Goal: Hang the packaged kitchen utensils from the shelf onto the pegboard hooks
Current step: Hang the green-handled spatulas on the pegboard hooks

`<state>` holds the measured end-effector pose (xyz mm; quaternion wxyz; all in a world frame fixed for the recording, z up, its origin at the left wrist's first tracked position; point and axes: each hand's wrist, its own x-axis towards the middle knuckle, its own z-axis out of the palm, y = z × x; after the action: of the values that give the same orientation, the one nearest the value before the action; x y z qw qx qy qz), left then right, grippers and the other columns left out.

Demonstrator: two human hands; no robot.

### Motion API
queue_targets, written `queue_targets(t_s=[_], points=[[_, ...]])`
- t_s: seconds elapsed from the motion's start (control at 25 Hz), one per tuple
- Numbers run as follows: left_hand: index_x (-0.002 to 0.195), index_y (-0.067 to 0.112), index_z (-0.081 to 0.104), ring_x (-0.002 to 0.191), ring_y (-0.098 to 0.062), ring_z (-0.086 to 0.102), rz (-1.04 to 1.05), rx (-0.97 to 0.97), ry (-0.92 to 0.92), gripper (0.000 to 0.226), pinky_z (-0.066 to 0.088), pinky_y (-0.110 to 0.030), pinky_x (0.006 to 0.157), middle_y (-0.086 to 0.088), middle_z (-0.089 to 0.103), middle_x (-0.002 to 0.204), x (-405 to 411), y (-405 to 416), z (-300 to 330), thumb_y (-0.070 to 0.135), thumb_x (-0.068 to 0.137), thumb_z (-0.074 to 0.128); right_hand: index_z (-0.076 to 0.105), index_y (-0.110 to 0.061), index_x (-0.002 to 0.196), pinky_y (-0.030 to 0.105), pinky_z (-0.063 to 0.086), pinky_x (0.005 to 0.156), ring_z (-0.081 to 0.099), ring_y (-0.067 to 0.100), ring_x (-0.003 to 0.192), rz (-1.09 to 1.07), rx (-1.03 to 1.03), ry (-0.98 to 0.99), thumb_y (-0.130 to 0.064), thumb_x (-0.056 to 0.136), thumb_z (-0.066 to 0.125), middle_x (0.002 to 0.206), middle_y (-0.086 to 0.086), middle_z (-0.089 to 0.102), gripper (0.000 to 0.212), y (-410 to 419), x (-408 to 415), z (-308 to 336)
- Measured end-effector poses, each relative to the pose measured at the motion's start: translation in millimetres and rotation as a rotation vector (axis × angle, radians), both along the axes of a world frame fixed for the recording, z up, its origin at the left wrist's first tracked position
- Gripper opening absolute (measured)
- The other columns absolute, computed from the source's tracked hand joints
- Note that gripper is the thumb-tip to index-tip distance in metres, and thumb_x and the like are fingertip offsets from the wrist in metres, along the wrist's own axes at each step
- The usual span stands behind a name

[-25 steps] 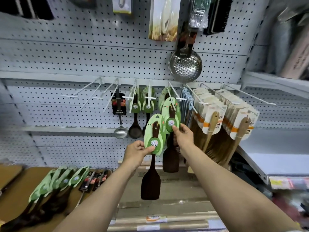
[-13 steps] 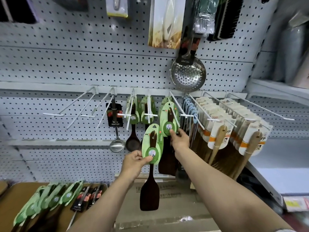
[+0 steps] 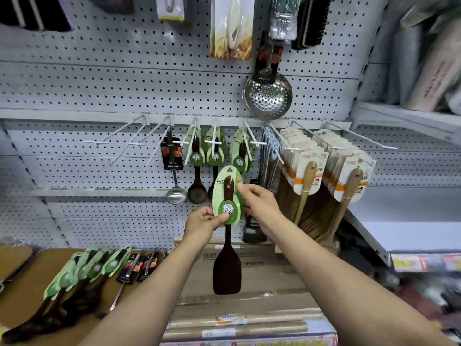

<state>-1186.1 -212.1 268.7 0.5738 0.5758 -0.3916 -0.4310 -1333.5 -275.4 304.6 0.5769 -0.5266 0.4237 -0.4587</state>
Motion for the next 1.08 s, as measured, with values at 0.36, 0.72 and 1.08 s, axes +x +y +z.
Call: queue_targets(t_s=[0.36, 0.72, 1.08], points=[[0.100, 0.002, 0.062, 0.067, -0.012, 0.071, -0.073, -0.038, 0.015, 0.022, 0.056, -0.019, 0.063, -0.012, 0.074, 0.085, -32.6, 17.9, 18.4, 0.009, 0.083, 0.074, 0.069, -0.002, 0.097, 0.030, 0.060, 0.073, 0.070, 0.018, 0.078, -0.165, -0.147, -0.025, -0.009, 0.084, 0.077, 0.092, 0.014, 0.075, 0.016, 30.2, -20.4, 20.9], [0.093, -0.002, 0.061, 0.064, -0.017, 0.071, -0.061, -0.063, 0.021, 0.018, 0.058, -0.023, 0.061, -0.016, 0.074, 0.084, -39.3, -6.5, 22.5, 0.005, 0.082, 0.074, 0.069, -0.009, 0.093, 0.037, 0.061, 0.073, 0.073, 0.026, 0.082, -0.209, -0.104, -0.073, -0.012, 0.084, 0.078, 0.093, 0.016, 0.076, 0.013, 4.7, -21.9, 20.5], [0.090, -0.003, 0.060, 0.070, -0.018, 0.072, -0.122, -0.122, -0.028, 0.017, 0.061, -0.034, 0.073, -0.010, 0.073, 0.075, -29.1, -42.5, 0.3, 0.004, 0.081, 0.074, 0.069, -0.009, 0.093, 0.026, 0.059, 0.060, 0.071, 0.012, 0.072, -0.166, -0.151, -0.053, -0.011, 0.085, 0.077, 0.084, 0.004, 0.075, 0.011, -18.9, -24.6, 7.6]])
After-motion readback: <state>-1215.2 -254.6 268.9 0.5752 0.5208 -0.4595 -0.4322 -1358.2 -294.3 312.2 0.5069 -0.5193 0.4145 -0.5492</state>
